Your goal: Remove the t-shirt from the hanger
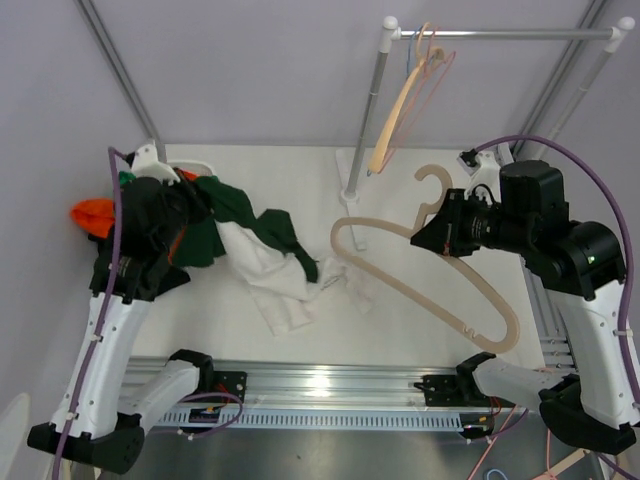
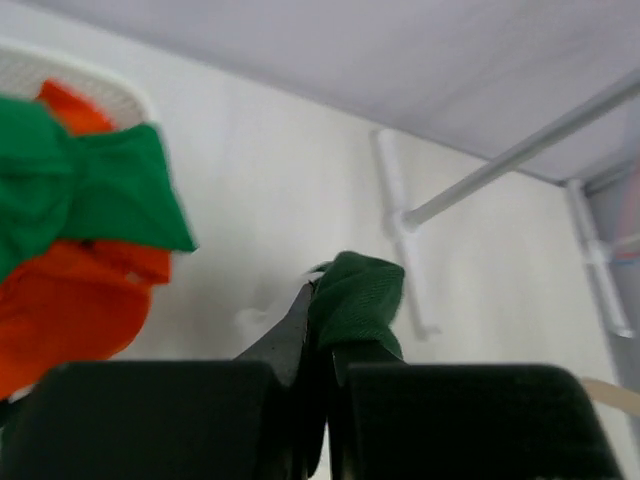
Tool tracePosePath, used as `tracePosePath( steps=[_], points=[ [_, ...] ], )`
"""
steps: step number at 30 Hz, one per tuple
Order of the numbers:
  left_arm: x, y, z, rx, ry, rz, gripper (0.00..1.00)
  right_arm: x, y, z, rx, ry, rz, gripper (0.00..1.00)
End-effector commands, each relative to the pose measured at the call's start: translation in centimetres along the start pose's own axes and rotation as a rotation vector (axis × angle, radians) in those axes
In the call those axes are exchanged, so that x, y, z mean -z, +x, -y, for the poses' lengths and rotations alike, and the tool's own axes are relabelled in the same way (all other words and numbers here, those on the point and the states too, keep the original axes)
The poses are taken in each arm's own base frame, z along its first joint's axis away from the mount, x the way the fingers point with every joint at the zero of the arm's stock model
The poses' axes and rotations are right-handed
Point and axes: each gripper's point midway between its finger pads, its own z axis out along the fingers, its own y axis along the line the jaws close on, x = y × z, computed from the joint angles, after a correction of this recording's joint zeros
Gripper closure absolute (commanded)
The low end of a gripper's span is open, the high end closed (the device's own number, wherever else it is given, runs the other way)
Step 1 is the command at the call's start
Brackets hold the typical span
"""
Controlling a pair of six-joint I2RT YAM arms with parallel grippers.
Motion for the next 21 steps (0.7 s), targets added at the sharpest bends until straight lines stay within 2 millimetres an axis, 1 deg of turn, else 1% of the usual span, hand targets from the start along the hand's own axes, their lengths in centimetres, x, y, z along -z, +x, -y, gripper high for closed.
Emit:
tracePosePath(
  steps=[1,2,3,4,5,6,7,8,9,10,11,12,13,14,15,16,17,18,19,20,21],
  points=[
    [2.0,-5.9,6.4,0.001,0.267,0.077,0.99,2.4,-3.3,2.8,0.027,0.196,0.198,1.00],
    [1.2,-5.1,8.5,-0.013,0.368,0.006,0.99,2.4,-3.4,3.8,0.018,0.250,0.202,1.00],
    [2.6,-8.0,10.6,-0.018,0.442,0.054,0.99,2.4,-3.5,4.7,0.015,0.298,0.201,1.00],
    [2.3,-8.1,11.6,-0.007,0.484,0.030,0.99,2.1,-3.5,6.5,0.003,0.393,0.184,1.00],
    [1.3,-8.9,12.8,-0.004,0.515,0.009,0.99,1.8,-3.5,7.2,0.001,0.430,0.174,1.00],
    [2.0,-10.2,14.1,-0.005,0.565,0.006,0.99,1.6,-3.4,7.9,-0.003,0.464,0.165,1.00],
    [1.6,-10.4,14.8,0.009,0.582,-0.014,0.99,1.3,-3.6,8.4,-0.005,0.488,0.164,1.00],
    [0.6,-11.6,15.8,0.009,0.608,-0.011,0.99,1.0,-3.6,9.4,-0.008,0.528,0.169,1.00],
    [0.5,-11.9,16.7,0.002,0.650,-0.021,0.99,0.9,-3.8,9.7,-0.012,0.542,0.181,1.00],
    [2.4,-15.2,18.4,-0.025,0.716,0.066,0.99,0.8,-4.6,9.8,-0.012,0.542,0.213,1.00],
    [2.0,-15.8,18.9,-0.036,0.729,0.072,0.99,1.0,-5.0,10.4,-0.016,0.570,0.235,1.00],
    [-1.3,-15.2,18.9,-0.032,0.710,0.026,0.99,1.3,-5.6,10.8,-0.025,0.593,0.266,1.00],
    [2.0,-19.7,19.9,-0.067,0.757,0.142,0.99,1.5,-6.6,11.1,-0.026,0.609,0.307,1.00],
    [1.2,-20.5,19.6,-0.065,0.748,0.147,0.99,1.8,-7.1,11.4,-0.024,0.630,0.332,1.00],
    [-1.6,-20.8,18.9,-0.020,0.718,0.123,0.99,2.4,-8.1,12.1,-0.018,0.668,0.383,1.00],
    [-0.2,-23.7,17.5,-0.017,0.717,0.198,0.99,2.6,-8.6,12.4,-0.018,0.684,0.406,1.00],
    [-0.1,-25.5,17.3,-0.012,0.753,0.263,0.99,2.6,-9.1,12.7,-0.015,0.699,0.421,1.00],
    [-1.1,-26.1,15.7,0.069,0.742,0.249,0.99,2.9,-10.0,13.0,-0.010,0.718,0.455,1.00],
    [-0.4,-28.0,13.4,0.079,0.705,0.311,0.99,3.1,-10.5,13.4,-0.012,0.734,0.473,1.00],
    [-0.3,-29.0,12.7,0.066,0.724,0.357,0.99,3.2,-11.0,13.7,-0.013,0.747,0.488,1.00],
    [0.3,-30.0,12.0,0.077,0.720,0.384,0.99,3.0,-11.9,13.9,-0.012,0.755,0.506,1.00]
  ],
)
